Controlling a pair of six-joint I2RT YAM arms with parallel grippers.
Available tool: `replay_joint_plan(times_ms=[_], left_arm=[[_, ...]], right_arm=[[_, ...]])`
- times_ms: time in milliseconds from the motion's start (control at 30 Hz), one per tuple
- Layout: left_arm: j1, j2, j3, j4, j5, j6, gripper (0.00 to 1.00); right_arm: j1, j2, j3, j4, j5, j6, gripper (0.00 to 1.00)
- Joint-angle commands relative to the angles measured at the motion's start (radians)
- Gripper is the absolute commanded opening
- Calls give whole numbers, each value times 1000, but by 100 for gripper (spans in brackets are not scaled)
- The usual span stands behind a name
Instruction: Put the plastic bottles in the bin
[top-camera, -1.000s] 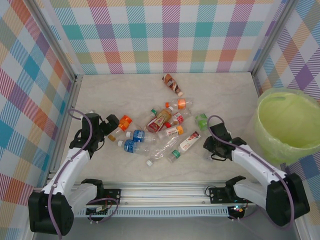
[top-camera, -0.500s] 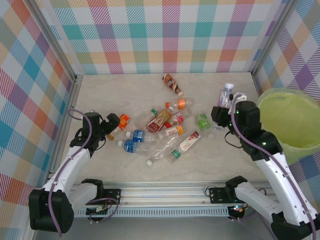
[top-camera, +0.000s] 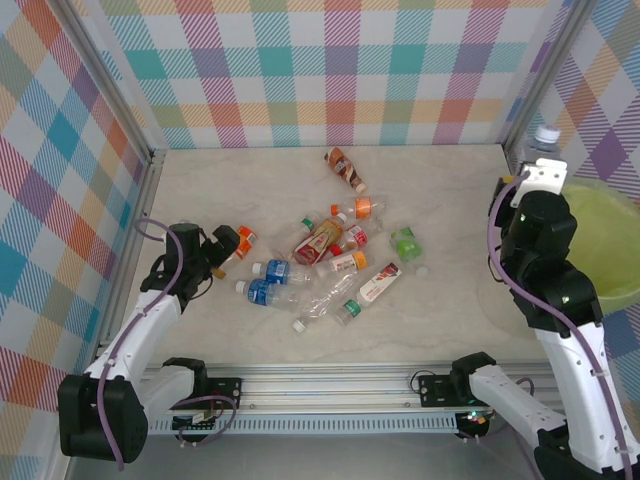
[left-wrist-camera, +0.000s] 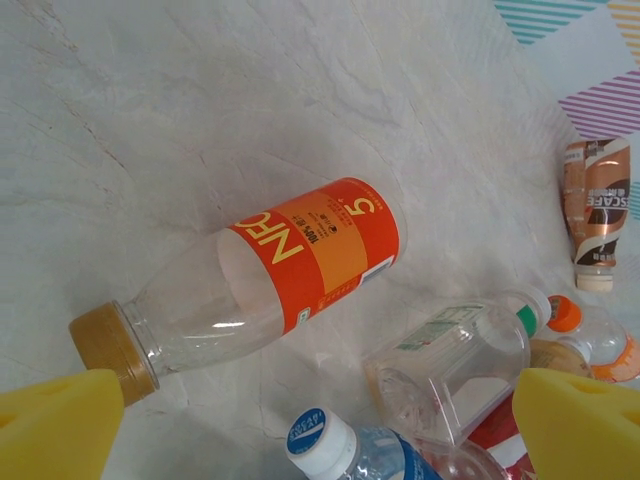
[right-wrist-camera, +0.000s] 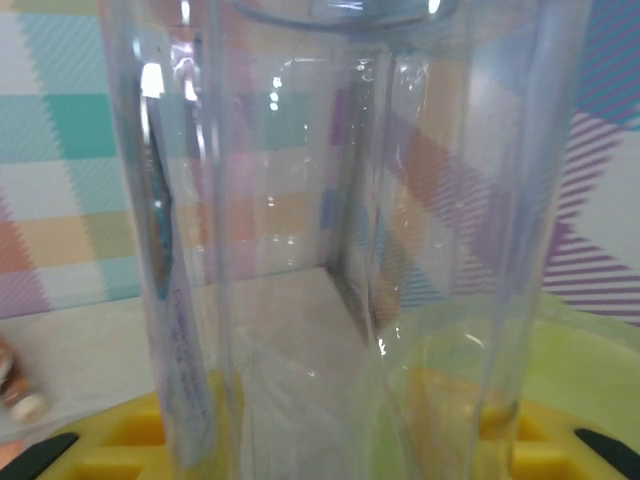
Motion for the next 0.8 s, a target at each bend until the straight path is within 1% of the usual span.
replay_joint_plan(times_ms=[0,167,233,300,400,467,500,533,633,767], left_arm=[[23,14,13,-16,-53,-8,100],[47,14,5,9,-45,-19,100],[51,8,10,8,-55,-12,100],[55,2,19,0,-66,3,100],[66,-4,29,-15,-89,22,100],[73,-6,34,-26,-104,18,100],[77,-11,40,-34,-121,8,100],[79,-20,43,-34,-135,2,100],[82,-55,31,-30,-164,12,100],[93,-51,31,-27,-181,43,100]], right_arm=[[-85,-9,19,10,91,-54,44],[-242,64,46,-95,86,-53,45],[-307,84,51,-123,37,-46,46],[-401,100,61,-163,-53,-15,46],[-568,147,89,-269,-242,45,46],[-659,187,95,-330,-360,74,47],[-697,210,92,-358,-394,83,47],[-721,233,88,-377,-405,85,47],[-733,288,56,-401,-315,66,48],[-732,299,39,-379,-305,84,53]])
